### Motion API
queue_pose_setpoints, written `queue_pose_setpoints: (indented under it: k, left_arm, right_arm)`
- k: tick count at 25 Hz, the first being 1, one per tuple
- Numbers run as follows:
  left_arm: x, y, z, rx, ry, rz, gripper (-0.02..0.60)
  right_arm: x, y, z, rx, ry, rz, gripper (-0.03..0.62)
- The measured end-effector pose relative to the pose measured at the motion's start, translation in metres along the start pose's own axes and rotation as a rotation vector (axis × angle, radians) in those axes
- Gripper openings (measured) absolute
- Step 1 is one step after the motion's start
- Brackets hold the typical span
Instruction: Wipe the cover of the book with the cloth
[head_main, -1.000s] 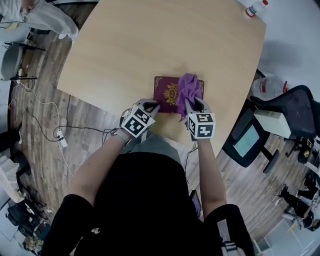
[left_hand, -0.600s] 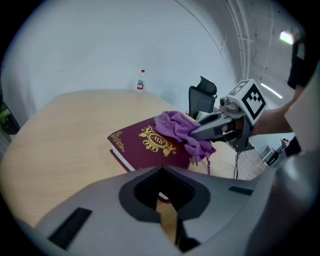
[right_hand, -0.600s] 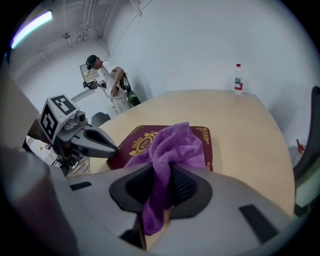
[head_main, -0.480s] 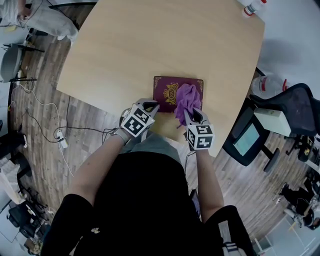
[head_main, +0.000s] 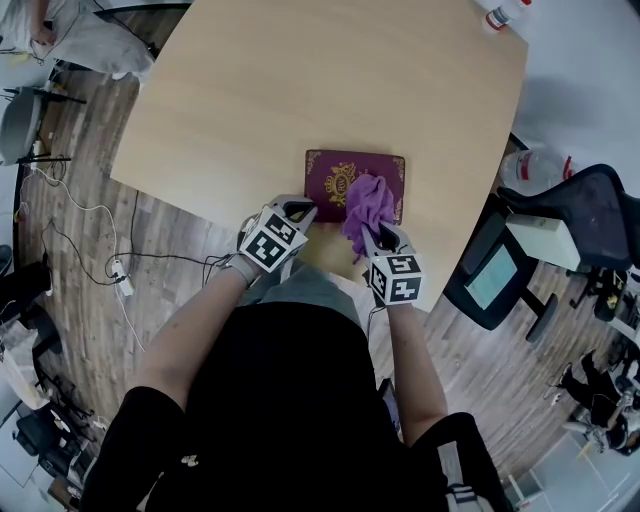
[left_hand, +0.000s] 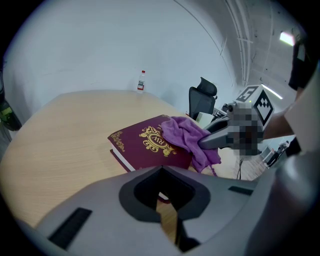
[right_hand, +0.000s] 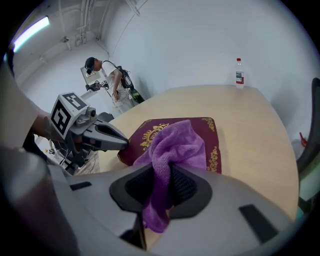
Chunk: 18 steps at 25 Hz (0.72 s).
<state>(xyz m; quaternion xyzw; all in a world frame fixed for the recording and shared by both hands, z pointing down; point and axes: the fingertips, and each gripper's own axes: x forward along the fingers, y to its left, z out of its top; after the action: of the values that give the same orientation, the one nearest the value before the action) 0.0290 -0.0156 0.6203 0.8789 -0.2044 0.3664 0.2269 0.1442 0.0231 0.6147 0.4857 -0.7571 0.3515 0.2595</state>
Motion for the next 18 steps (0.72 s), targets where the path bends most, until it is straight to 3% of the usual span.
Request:
queue_pose_setpoints:
  k: [10, 18]
  left_arm:
    - [0.0, -0.001, 0.002, -0.003, -0.004, 0.002, 0.018]
    - [-0.002, 0.0, 0.004, -0.007, -0.009, 0.001, 0.018]
  right_arm:
    - [0.013, 0.01, 0.012, -0.045, 0.024, 0.039, 0.086]
    - [0.029, 0.005, 0.033, -0.084, 0.064, 0.02, 0.086]
